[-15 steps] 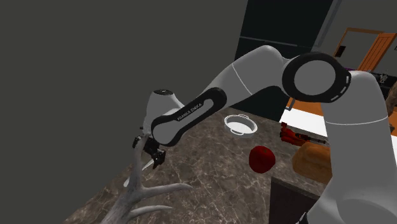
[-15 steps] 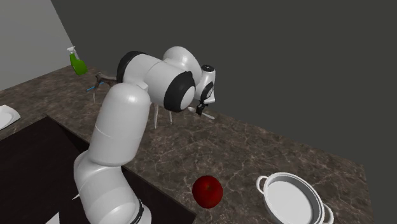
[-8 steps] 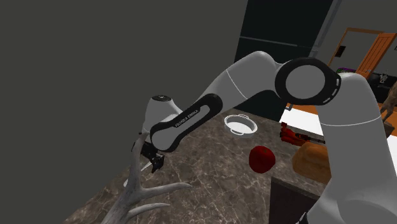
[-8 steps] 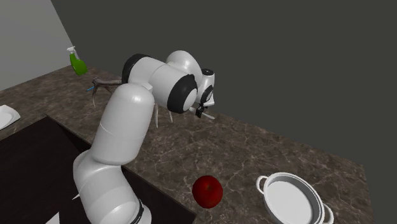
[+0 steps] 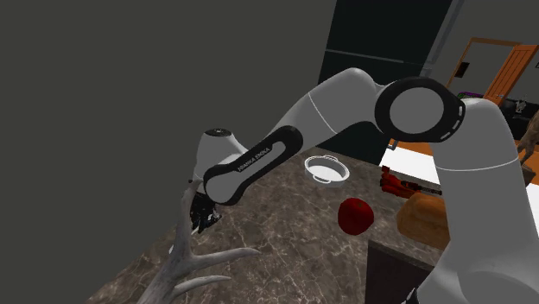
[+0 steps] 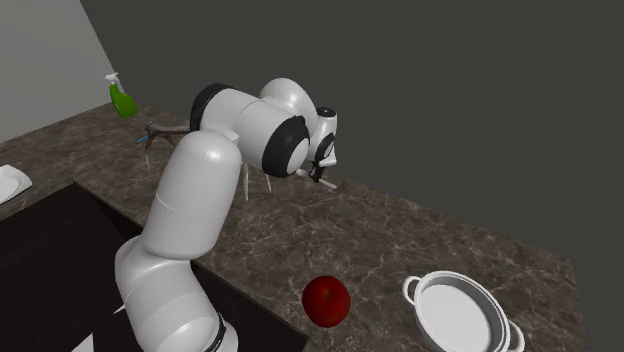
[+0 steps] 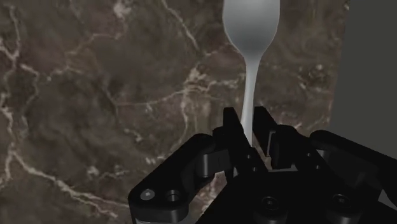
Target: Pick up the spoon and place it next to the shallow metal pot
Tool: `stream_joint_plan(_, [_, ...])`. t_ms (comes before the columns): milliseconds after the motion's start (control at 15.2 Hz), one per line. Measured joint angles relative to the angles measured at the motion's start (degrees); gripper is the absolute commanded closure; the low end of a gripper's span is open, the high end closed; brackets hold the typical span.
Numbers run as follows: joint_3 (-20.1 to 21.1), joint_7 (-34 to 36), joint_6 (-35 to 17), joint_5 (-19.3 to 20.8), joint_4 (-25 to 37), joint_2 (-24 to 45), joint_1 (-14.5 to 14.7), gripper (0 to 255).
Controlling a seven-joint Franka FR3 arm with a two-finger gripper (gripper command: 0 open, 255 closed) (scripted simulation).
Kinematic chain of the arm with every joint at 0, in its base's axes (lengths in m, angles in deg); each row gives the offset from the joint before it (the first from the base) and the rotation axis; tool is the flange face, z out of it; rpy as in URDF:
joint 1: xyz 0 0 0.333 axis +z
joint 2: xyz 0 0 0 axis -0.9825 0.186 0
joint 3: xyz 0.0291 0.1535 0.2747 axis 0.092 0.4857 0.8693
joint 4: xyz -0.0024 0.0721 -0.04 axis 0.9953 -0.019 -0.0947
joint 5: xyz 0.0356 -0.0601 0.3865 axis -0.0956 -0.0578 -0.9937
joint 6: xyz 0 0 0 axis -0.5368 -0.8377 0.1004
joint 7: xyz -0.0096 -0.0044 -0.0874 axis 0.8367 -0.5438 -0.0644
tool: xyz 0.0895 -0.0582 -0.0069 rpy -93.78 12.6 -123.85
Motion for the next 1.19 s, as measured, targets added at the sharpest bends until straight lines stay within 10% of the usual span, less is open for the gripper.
stream_joint_plan(1188, [2.0,-0.7,4.5,-2.2,0.5,-5.8,-1.6,255])
